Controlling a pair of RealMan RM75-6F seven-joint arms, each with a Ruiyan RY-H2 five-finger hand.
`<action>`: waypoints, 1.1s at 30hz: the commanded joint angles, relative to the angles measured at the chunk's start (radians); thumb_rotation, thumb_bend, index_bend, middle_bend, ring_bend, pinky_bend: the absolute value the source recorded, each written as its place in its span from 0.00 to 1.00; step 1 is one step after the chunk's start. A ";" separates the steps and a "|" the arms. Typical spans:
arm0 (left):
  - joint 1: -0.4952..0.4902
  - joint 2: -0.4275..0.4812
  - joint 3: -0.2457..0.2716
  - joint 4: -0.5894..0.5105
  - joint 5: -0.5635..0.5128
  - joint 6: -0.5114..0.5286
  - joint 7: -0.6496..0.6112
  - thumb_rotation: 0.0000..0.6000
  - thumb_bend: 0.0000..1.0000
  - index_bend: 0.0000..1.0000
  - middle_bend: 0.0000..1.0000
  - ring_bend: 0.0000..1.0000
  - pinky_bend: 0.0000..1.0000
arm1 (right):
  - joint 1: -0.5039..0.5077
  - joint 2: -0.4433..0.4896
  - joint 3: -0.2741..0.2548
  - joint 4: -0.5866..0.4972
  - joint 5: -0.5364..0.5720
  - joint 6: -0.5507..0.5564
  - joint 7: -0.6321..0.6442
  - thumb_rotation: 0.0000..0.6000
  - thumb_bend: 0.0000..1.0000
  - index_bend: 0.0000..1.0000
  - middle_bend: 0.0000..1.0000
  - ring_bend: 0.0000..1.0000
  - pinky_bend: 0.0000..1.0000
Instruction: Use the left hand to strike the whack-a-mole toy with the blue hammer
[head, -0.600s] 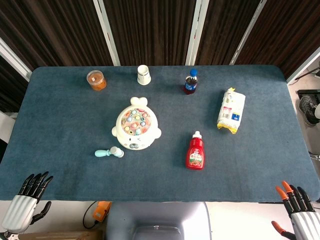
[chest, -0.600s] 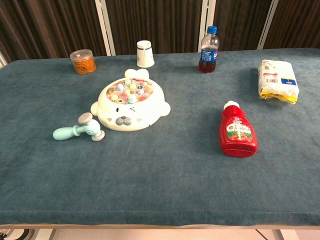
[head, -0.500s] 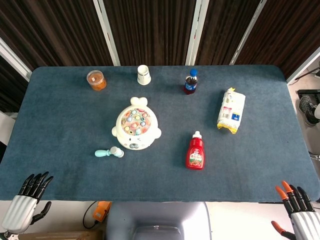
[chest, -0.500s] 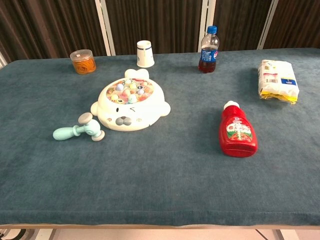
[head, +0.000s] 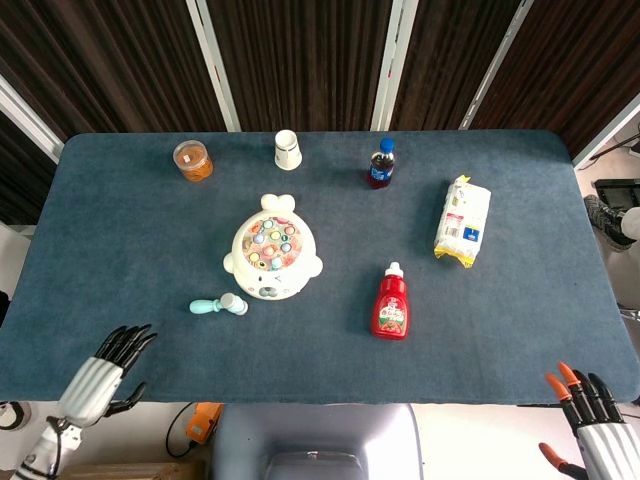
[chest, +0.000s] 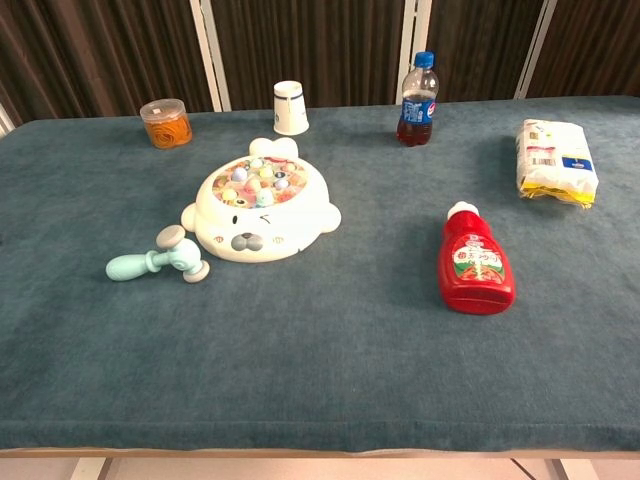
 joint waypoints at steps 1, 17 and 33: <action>-0.074 -0.039 -0.046 -0.044 -0.042 -0.079 -0.025 1.00 0.40 0.00 0.00 0.00 0.00 | 0.005 -0.003 0.002 -0.006 0.005 -0.013 -0.011 1.00 0.17 0.00 0.02 0.00 0.00; -0.217 -0.263 -0.161 0.080 -0.246 -0.298 -0.028 1.00 0.40 0.02 0.06 0.00 0.00 | 0.016 0.003 0.007 -0.023 0.031 -0.041 -0.014 1.00 0.17 0.00 0.02 0.00 0.00; -0.287 -0.386 -0.192 0.239 -0.314 -0.362 -0.045 1.00 0.40 0.14 0.18 0.00 0.00 | 0.018 0.016 0.015 -0.024 0.059 -0.043 0.014 1.00 0.17 0.00 0.02 0.00 0.00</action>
